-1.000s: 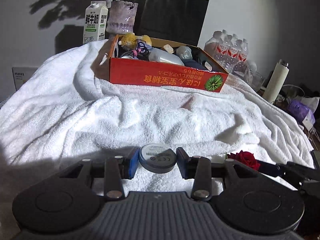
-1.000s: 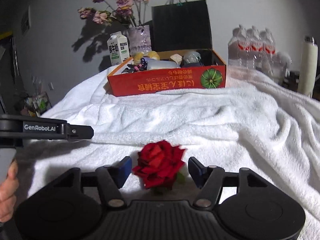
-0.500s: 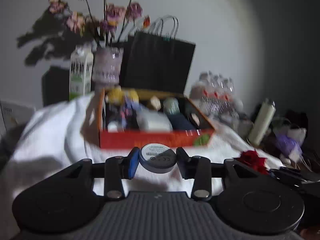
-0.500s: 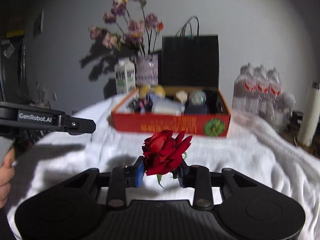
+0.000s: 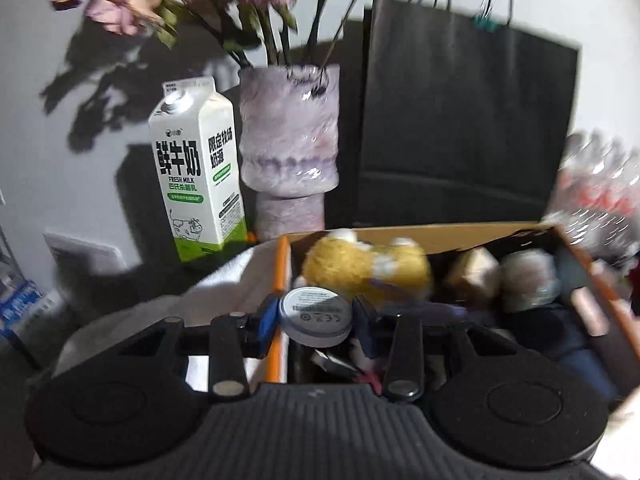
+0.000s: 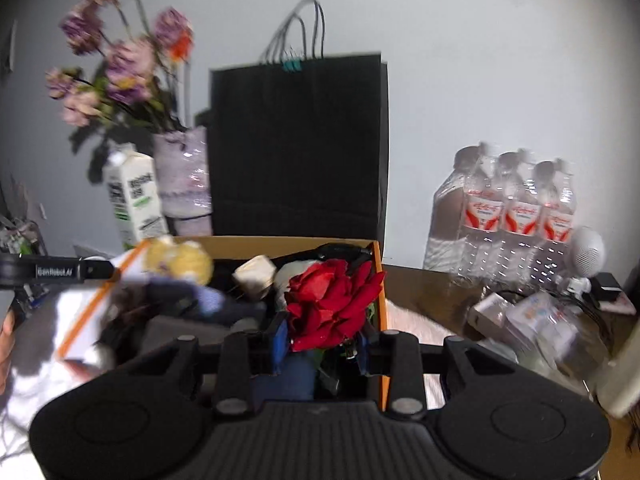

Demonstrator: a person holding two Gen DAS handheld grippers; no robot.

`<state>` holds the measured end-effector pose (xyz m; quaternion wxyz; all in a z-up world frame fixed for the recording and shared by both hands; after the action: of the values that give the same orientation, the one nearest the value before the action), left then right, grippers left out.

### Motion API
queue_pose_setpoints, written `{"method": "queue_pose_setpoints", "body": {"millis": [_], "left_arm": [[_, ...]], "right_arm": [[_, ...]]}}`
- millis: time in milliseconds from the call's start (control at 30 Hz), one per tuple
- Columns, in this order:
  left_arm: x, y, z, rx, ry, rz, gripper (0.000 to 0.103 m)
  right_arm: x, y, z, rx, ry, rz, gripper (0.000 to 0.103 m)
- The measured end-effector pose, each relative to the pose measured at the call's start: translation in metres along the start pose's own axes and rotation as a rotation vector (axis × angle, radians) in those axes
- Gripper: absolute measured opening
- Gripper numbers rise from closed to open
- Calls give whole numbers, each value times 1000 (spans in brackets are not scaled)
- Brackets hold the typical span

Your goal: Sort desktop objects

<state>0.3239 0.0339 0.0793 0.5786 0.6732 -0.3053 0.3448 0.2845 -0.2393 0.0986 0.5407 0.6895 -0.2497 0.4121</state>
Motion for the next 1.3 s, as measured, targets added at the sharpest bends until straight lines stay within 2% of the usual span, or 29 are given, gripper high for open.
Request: {"method": "queue_pose_setpoints", "body": {"millis": [67,167,233,267,333,467,533,767,967,1067,1167,1300], "left_arm": [[2,-14,4,-21,-21,-29,42],[7,-22,5,-27,-4,-22,62],[11,-16,2,-69,36,1,78],[14,-13,0,-87,55,10,80],[19,-5,-2,-101,79,10,86],[26,14,-1,-78,91,-19,88],[27,25,-1,-67,94,-42,92],[-4,89,-2,-78,106,-113,92],[-41,168,-13,-160,134,-96,92],[-67,207,-20,-190,141,-91,92],[-99,242,-23,-203,131,-86,92],[-143,281,-21,-196,96,-24,93]], "right_arm": [[7,-30,5,-27,26,-50,32],[12,-68,13,-34,37,-113,40],[16,-79,18,-72,41,-124,61],[19,-80,21,-98,40,-118,66],[23,-70,19,-92,38,-84,76],[25,-44,11,-46,27,-43,79],[24,-31,5,-30,24,-41,81],[5,26,-20,9,-18,-54,84],[-42,95,-46,65,-73,-6,86],[-74,132,-62,85,-82,30,91],[-110,164,-74,90,-89,55,94],[-157,197,-85,75,-93,61,95]]}}
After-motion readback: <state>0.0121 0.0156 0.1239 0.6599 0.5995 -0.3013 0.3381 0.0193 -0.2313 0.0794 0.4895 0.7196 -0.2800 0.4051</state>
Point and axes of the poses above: each gripper's, at about its wrist camera, not at the fingertips, and y roughly against the way its jaws point, z to its right, x to its top, the point moved 6 cm from there along -y, roughly the way its jaws point, and after that the axes turned 6 degrees about x, right-handed, at the moved point
